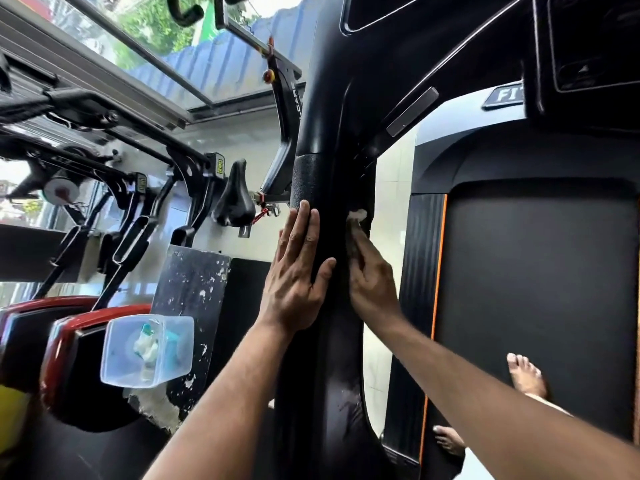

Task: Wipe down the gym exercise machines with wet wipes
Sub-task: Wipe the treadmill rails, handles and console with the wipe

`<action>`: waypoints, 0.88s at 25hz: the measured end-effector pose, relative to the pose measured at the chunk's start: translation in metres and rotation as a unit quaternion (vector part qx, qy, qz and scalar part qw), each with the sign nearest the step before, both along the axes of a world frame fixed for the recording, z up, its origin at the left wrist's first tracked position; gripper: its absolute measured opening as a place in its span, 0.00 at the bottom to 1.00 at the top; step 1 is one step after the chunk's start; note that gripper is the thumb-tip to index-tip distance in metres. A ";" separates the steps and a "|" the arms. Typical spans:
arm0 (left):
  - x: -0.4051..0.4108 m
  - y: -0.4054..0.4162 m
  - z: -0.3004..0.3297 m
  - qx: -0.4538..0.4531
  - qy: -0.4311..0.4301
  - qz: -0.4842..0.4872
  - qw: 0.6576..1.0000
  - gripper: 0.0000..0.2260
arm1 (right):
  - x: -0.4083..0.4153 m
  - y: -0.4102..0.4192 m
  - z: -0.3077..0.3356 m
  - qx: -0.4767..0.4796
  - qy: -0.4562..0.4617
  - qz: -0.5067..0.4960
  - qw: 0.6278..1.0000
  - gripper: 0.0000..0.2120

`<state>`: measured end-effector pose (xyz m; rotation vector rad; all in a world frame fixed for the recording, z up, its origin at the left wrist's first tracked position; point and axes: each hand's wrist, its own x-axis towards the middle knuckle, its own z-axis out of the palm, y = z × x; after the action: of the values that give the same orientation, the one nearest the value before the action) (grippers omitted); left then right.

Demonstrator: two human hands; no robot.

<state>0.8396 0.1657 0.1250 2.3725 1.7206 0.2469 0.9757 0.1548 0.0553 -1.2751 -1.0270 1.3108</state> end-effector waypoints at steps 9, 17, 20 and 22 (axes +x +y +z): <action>0.002 0.000 0.003 0.002 0.001 0.004 1.000 0.31 | 0.004 0.094 0.015 -0.008 0.005 -0.165 0.986 0.07; 0.002 -0.001 0.002 0.001 0.001 0.001 1.000 0.31 | 0.006 0.080 -0.015 0.076 -0.072 -0.090 0.990 0.14; 0.002 -0.001 0.002 -0.004 0.000 0.007 1.000 0.31 | 0.001 0.044 -0.054 -0.048 -0.122 -0.041 0.991 0.11; 0.002 -0.002 0.002 -0.005 -0.003 0.005 1.000 0.31 | 0.003 0.028 -0.067 -0.098 -0.129 -0.024 0.986 0.11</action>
<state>0.8414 0.1641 0.1274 2.3547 1.7278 0.2450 0.9789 0.1824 -0.0118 -1.6423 -1.0564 1.2559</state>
